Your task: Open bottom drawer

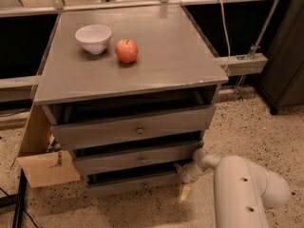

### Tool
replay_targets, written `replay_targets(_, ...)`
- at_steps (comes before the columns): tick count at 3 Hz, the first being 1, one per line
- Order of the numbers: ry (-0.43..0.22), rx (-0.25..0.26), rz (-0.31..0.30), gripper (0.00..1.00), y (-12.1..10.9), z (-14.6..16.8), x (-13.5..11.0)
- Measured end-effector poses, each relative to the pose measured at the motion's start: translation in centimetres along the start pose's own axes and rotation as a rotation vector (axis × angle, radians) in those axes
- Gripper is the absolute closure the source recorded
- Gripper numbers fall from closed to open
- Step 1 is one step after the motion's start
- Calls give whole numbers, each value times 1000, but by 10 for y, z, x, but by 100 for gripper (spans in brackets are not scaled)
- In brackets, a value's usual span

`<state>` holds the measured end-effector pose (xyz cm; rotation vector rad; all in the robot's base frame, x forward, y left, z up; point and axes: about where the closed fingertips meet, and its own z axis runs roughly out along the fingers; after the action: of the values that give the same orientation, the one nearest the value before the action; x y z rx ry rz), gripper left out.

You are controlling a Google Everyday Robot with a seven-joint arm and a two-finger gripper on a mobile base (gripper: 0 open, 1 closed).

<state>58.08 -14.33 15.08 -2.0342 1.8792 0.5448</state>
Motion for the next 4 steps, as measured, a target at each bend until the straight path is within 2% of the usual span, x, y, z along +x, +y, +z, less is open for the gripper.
replay_targets(1,0,0,0,0,0,-2,-1)
replay_targets(4,44,-126,159,0,68,-28,11)
